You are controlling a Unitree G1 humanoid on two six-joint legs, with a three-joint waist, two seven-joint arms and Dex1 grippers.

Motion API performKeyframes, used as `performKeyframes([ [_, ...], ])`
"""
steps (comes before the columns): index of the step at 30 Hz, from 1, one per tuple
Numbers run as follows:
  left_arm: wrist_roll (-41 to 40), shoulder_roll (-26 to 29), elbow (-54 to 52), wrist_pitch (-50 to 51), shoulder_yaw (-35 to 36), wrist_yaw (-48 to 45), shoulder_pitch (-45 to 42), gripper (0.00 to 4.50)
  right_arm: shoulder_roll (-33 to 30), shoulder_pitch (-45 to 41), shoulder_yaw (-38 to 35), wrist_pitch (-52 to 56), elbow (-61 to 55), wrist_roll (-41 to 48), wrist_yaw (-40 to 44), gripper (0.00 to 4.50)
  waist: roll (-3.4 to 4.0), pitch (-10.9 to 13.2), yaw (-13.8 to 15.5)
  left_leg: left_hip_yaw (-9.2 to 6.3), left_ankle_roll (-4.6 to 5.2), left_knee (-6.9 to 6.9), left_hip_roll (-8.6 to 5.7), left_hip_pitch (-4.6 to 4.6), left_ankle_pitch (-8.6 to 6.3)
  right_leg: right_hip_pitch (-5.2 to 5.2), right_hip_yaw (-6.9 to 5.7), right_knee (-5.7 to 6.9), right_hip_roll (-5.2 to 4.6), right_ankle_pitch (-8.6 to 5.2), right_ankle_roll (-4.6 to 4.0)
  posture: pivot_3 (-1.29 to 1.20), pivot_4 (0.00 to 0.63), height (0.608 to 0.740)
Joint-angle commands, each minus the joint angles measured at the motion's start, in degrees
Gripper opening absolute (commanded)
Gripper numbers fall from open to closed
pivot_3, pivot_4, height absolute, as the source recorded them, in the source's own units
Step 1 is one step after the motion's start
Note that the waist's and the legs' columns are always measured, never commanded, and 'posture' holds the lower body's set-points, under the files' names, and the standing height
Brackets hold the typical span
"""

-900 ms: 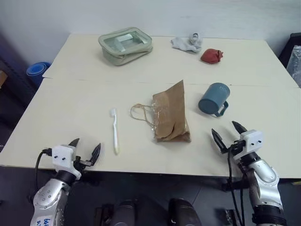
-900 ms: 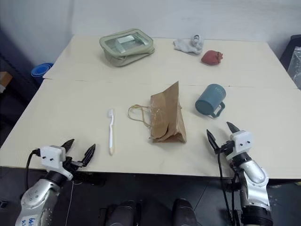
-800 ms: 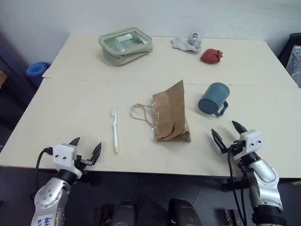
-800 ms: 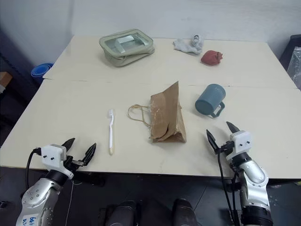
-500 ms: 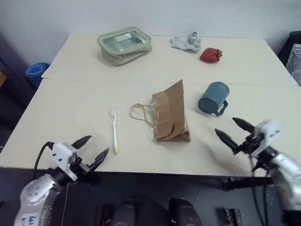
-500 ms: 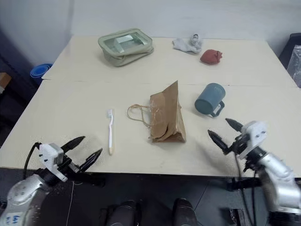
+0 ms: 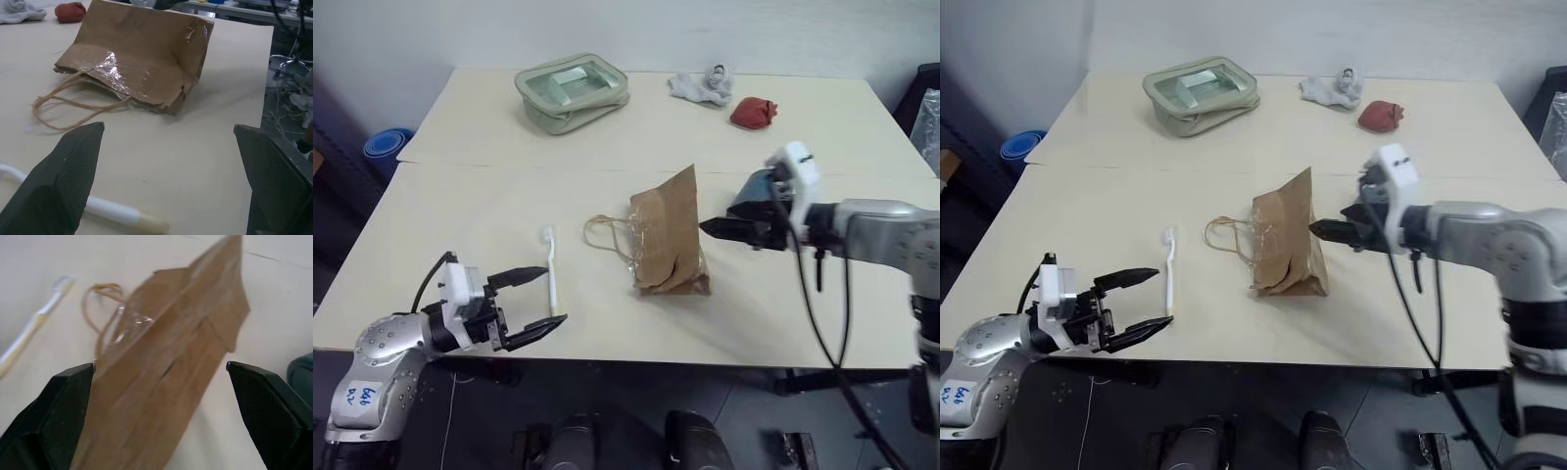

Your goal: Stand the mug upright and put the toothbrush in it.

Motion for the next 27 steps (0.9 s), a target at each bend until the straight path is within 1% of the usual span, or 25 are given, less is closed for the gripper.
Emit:
performKeyframes([
  [1,1.0,-1.4,-3.6,-1.3,-0.4,1.5,2.2,4.5,4.0,-3.1,0.8,3.8,1.9,-2.7,-1.3,4.48,0.0,0.0,-0.1,0.0,0.0,-0.01,0.0,-0.01,0.0,-0.03,0.0,0.03,0.0,0.01,0.02,0.0,0.15,0.74],
  [5,1.4,-2.4,-5.1,-1.6,-0.5,2.8,3.5,4.5,6.7,-3.5,2.3,4.7,3.0,-7.7,-0.9,4.48,-0.01,0.0,0.2,-0.03,0.0,0.02,0.01,-0.02,0.0,-0.02,-0.01,0.05,0.0,0.03,0.05,0.0,0.15,0.74],
  [8,1.6,-2.7,-5.5,-1.7,-0.6,3.6,3.7,4.5,7.7,-4.1,1.6,5.5,4.3,-9.7,-1.0,3.94,-0.01,0.0,0.2,0.0,0.01,0.06,0.0,-0.02,-0.01,0.0,0.01,0.04,-0.01,0.03,0.05,0.0,0.15,0.74],
  [9,1.7,-2.8,-5.6,-1.9,-0.6,3.8,3.7,4.5,7.9,-4.7,1.1,6.6,4.6,-9.7,-0.4,3.65,-0.01,0.0,0.2,0.01,0.01,0.06,0.0,-0.02,-0.01,0.0,0.01,0.04,-0.01,0.03,0.05,0.0,0.15,0.74],
  [10,1.8,-2.9,-5.6,-2.0,-0.6,3.9,3.6,4.5,8.0,-5.1,0.7,7.4,4.8,-9.7,0.0,3.46,-0.01,0.0,0.1,0.02,0.01,0.06,0.0,-0.02,0.0,0.0,0.01,0.03,-0.01,0.03,0.05,0.0,0.15,0.74],
  [12,2.1,-3.1,-5.1,-2.3,-0.7,4.1,3.2,4.5,8.0,-5.5,0.2,8.4,4.6,-10.1,0.8,2.63,-0.01,0.0,0.0,0.03,0.01,0.06,0.01,-0.01,-0.01,-0.01,0.01,0.05,0.0,0.03,0.05,0.0,0.15,0.74],
  [13,2.3,-3.2,-4.8,-2.5,-0.9,4.1,3.0,4.5,8.0,-5.5,0.1,8.9,4.5,-10.1,1.4,2.37,-0.01,0.0,0.0,0.03,0.01,0.05,0.02,-0.01,-0.01,-0.01,0.01,0.05,0.0,0.03,0.05,0.0,0.15,0.74],
  [16,2.9,-3.4,-4.0,-3.0,-1.4,4.1,2.2,4.5,8.5,-5.1,-1.0,10.2,3.9,-10.2,2.4,1.34,-0.01,0.0,0.2,0.03,0.02,0.05,0.01,-0.01,-0.01,-0.01,0.01,0.04,-0.01,0.03,0.05,0.0,0.15,0.74],
  [17,3.0,-3.5,-3.9,-3.0,-1.4,4.2,2.0,4.5,8.9,-5.0,-1.6,10.6,3.8,-10.2,2.4,1.13,-0.01,0.0,0.2,0.03,0.02,0.05,0.01,-0.01,-0.01,-0.01,0.02,0.04,-0.01,0.03,0.05,0.0,0.15,0.74],
  [18,3.0,-3.6,-3.7,-3.1,-1.5,4.3,1.7,4.5,9.5,-4.9,-2.8,10.6,3.6,-9.9,2.5,0.59,-0.01,0.0,0.1,0.03,0.02,0.05,0.01,-0.01,-0.01,-0.01,0.02,0.04,-0.01,0.03,0.05,0.0,0.15,0.74],
  [19,3.0,-3.6,-3.7,-3.1,-1.6,4.3,1.5,4.5,10.3,-5.0,-4.7,11.0,3.8,-9.0,2.7,0.41,-0.01,0.0,0.1,0.04,0.02,0.05,0.01,-0.01,-0.01,-0.01,0.02,0.04,0.0,0.03,0.05,0.0,0.15,0.74],
  [20,2.9,-3.8,-3.5,-3.2,-1.5,4.5,1.2,4.5,10.7,-5.0,-6.7,11.1,3.8,-7.9,3.6,0.05,-0.01,0.0,0.0,0.04,0.02,0.05,0.01,-0.01,-0.01,-0.01,0.02,0.04,0.0,0.03,0.05,0.0,0.15,0.74],
  [22,1.6,-4.6,-3.3,-2.6,-0.7,5.5,0.4,4.5,10.7,-5.0,-11.9,11.5,3.8,-3.9,7.4,0.02,-0.01,0.0,0.1,0.04,0.02,0.04,0.02,-0.02,-0.01,-0.02,0.01,0.04,0.0,0.03,0.05,0.0,0.15,0.74],
  [24,-0.2,-5.6,-3.4,-1.7,0.3,6.8,-0.6,4.5,10.5,-5.2,-17.6,11.7,5.6,-0.9,9.2,0.02,-0.01,0.0,0.3,0.03,0.03,0.04,0.01,-0.04,-0.02,-0.02,0.02,0.03,0.0,0.04,0.06,0.0,0.15,0.74],
  [27,-2.6,-5.7,-3.9,-0.1,1.1,6.9,-1.8,4.5,6.4,-4.1,-25.4,7.5,9.1,0.3,13.6,0.02,-0.02,0.0,0.4,0.02,0.05,0.04,0.01,-0.06,-0.03,-0.02,0.02,0.02,0.0,0.05,0.1,0.0,0.15,0.74],
])
